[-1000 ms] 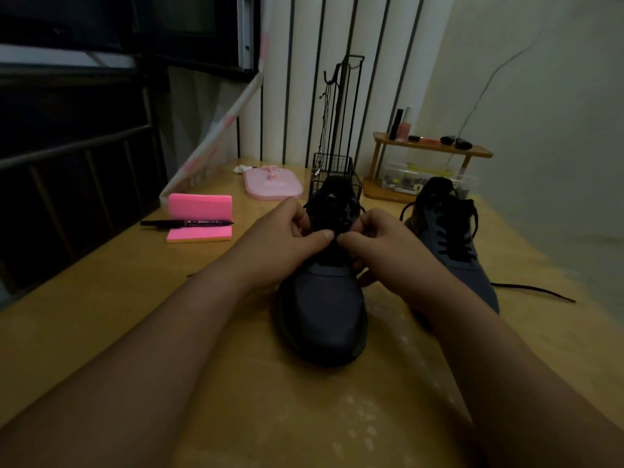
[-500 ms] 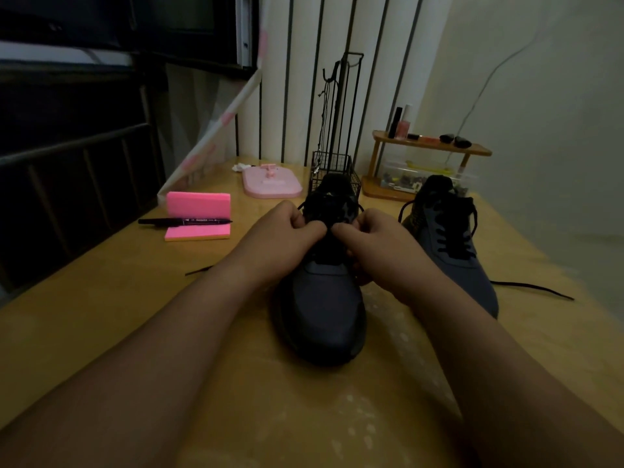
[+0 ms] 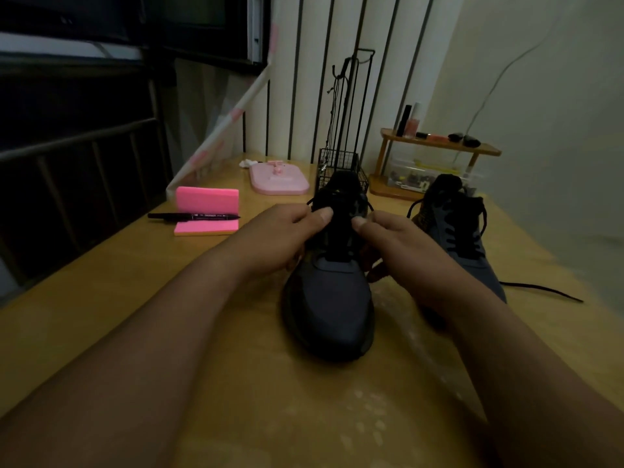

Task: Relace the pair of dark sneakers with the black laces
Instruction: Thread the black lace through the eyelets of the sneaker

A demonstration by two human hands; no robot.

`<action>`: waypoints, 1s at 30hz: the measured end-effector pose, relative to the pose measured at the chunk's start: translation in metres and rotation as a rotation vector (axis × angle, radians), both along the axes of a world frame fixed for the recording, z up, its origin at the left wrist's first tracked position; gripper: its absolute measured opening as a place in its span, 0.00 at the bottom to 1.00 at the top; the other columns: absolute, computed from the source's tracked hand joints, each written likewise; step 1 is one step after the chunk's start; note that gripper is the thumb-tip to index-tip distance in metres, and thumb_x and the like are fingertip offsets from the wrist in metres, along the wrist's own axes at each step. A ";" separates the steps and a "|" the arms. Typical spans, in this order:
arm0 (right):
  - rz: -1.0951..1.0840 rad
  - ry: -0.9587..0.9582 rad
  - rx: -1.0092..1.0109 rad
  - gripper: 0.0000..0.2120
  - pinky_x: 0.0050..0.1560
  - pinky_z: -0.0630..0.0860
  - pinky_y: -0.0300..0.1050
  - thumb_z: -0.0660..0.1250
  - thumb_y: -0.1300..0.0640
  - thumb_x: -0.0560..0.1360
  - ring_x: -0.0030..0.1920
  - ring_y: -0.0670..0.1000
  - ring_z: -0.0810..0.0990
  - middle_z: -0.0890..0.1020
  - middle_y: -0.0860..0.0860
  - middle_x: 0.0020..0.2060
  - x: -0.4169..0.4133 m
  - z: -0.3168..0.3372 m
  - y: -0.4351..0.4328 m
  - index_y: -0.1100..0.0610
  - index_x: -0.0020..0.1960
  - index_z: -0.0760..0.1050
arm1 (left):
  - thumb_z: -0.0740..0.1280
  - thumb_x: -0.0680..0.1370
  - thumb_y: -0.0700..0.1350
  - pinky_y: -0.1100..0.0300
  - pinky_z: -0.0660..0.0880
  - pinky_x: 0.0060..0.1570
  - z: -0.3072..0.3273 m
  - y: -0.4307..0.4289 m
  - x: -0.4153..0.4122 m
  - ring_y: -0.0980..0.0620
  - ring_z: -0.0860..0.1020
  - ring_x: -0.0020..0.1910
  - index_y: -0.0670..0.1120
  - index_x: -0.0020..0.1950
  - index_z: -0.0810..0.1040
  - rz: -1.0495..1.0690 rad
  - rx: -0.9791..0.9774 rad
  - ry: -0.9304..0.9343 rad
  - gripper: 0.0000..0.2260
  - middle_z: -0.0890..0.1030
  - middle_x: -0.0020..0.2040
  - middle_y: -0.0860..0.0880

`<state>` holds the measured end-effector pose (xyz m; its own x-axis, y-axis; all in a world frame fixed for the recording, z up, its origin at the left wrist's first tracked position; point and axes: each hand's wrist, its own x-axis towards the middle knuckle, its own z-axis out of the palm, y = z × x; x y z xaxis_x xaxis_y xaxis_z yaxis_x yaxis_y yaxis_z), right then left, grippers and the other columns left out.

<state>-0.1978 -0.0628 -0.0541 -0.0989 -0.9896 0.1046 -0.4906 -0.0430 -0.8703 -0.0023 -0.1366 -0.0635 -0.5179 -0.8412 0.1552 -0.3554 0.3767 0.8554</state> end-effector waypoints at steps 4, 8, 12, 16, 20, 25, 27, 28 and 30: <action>0.112 -0.091 0.133 0.14 0.44 0.79 0.47 0.64 0.43 0.84 0.40 0.49 0.81 0.80 0.49 0.39 -0.008 0.003 0.004 0.54 0.50 0.77 | 0.68 0.76 0.66 0.54 0.72 0.38 -0.002 -0.006 0.008 0.53 0.75 0.35 0.48 0.50 0.76 -0.104 0.111 -0.045 0.22 0.78 0.40 0.49; 0.153 -0.024 0.153 0.12 0.44 0.81 0.46 0.71 0.49 0.80 0.41 0.47 0.83 0.82 0.47 0.39 -0.014 0.002 0.002 0.56 0.50 0.75 | 0.75 0.74 0.60 0.55 0.73 0.37 -0.006 -0.009 0.010 0.52 0.76 0.36 0.47 0.50 0.75 -0.143 0.075 -0.055 0.18 0.79 0.40 0.47; 0.193 -0.105 0.208 0.12 0.48 0.82 0.50 0.69 0.49 0.81 0.45 0.51 0.83 0.83 0.51 0.43 -0.019 0.002 0.004 0.58 0.54 0.75 | 0.73 0.75 0.61 0.55 0.74 0.38 -0.005 -0.006 0.011 0.52 0.76 0.37 0.46 0.52 0.76 -0.148 0.099 -0.023 0.20 0.79 0.42 0.48; 0.214 -0.072 0.232 0.11 0.48 0.82 0.49 0.70 0.51 0.81 0.44 0.50 0.83 0.83 0.48 0.42 -0.020 0.003 0.004 0.58 0.55 0.76 | 0.76 0.76 0.56 0.52 0.73 0.39 -0.005 -0.007 0.011 0.51 0.76 0.38 0.47 0.51 0.75 -0.163 0.103 -0.053 0.16 0.79 0.41 0.46; 0.177 -0.143 0.243 0.08 0.46 0.81 0.49 0.67 0.53 0.83 0.44 0.52 0.81 0.81 0.51 0.41 -0.018 0.004 0.004 0.58 0.55 0.76 | 0.72 0.79 0.56 0.53 0.70 0.37 -0.006 -0.005 0.004 0.50 0.74 0.36 0.47 0.50 0.74 -0.096 0.108 -0.005 0.14 0.78 0.40 0.47; 0.054 -0.049 0.177 0.16 0.40 0.79 0.46 0.69 0.42 0.81 0.39 0.49 0.83 0.81 0.48 0.36 -0.004 0.001 0.002 0.56 0.52 0.79 | 0.71 0.80 0.54 0.57 0.68 0.33 -0.008 -0.004 -0.010 0.55 0.72 0.31 0.47 0.46 0.73 0.028 -0.007 0.018 0.13 0.76 0.36 0.49; 0.004 0.042 0.127 0.17 0.37 0.80 0.45 0.69 0.43 0.80 0.38 0.51 0.82 0.81 0.51 0.38 0.001 0.000 -0.001 0.58 0.53 0.79 | 0.71 0.80 0.52 0.58 0.68 0.32 -0.006 -0.003 -0.009 0.54 0.72 0.31 0.46 0.47 0.73 0.014 0.013 0.002 0.12 0.76 0.36 0.48; -0.015 0.076 0.106 0.17 0.36 0.81 0.46 0.70 0.45 0.80 0.37 0.52 0.82 0.81 0.52 0.38 0.003 0.000 -0.002 0.60 0.53 0.78 | 0.72 0.80 0.51 0.58 0.69 0.32 -0.005 -0.003 -0.008 0.54 0.72 0.32 0.46 0.48 0.73 0.010 0.018 -0.015 0.11 0.77 0.36 0.48; -0.050 0.127 0.075 0.16 0.35 0.80 0.47 0.69 0.48 0.80 0.34 0.52 0.81 0.80 0.54 0.36 0.004 0.001 -0.003 0.63 0.52 0.78 | 0.73 0.79 0.50 0.57 0.70 0.33 -0.004 -0.003 -0.006 0.53 0.73 0.33 0.46 0.48 0.74 0.012 0.005 -0.048 0.11 0.78 0.37 0.48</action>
